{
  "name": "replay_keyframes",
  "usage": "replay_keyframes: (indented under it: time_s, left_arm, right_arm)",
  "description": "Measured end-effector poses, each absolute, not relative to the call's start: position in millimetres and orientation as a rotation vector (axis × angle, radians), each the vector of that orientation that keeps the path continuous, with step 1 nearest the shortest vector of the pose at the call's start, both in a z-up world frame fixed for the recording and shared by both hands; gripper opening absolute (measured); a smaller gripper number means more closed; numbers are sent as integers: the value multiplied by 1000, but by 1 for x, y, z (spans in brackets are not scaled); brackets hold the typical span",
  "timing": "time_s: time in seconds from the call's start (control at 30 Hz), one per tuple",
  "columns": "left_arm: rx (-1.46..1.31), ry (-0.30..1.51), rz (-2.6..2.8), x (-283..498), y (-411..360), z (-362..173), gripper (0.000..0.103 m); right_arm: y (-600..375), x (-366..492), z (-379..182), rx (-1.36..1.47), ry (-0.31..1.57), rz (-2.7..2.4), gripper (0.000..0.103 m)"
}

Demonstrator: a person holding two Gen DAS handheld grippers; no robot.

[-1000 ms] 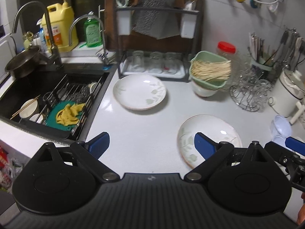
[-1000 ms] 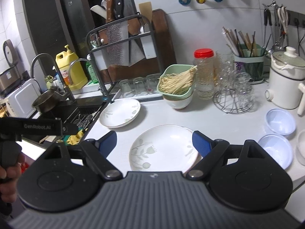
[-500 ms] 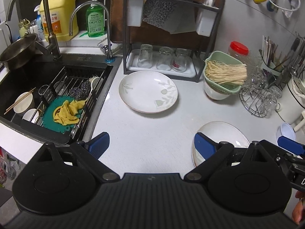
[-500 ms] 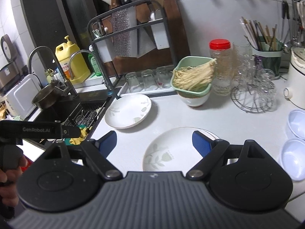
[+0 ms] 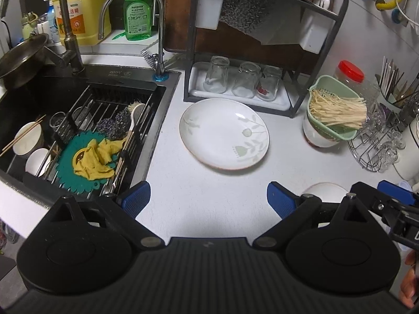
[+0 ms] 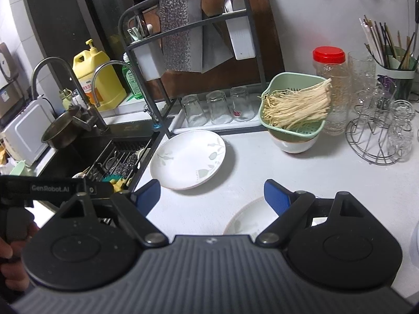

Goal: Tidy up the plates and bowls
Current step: 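Move both grippers to the second leaf plate beside the glass rack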

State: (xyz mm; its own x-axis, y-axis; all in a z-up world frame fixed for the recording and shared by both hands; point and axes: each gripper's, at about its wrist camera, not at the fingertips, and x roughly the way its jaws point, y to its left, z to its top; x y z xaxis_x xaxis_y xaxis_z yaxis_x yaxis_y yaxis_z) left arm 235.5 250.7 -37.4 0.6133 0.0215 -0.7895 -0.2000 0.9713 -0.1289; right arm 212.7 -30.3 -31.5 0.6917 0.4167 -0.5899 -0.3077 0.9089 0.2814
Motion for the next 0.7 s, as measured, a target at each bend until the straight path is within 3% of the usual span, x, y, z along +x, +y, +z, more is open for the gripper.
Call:
replay_keyframes:
  time_s: [0.6, 0.7]
  left_arm:
    - [-232, 899, 41, 309, 309, -62, 98]
    - [-237, 912, 22, 322, 313, -71, 98]
  right_arm:
    - [21, 264, -51, 171, 743, 314, 86]
    - [29, 275, -55, 168, 764, 299, 82]
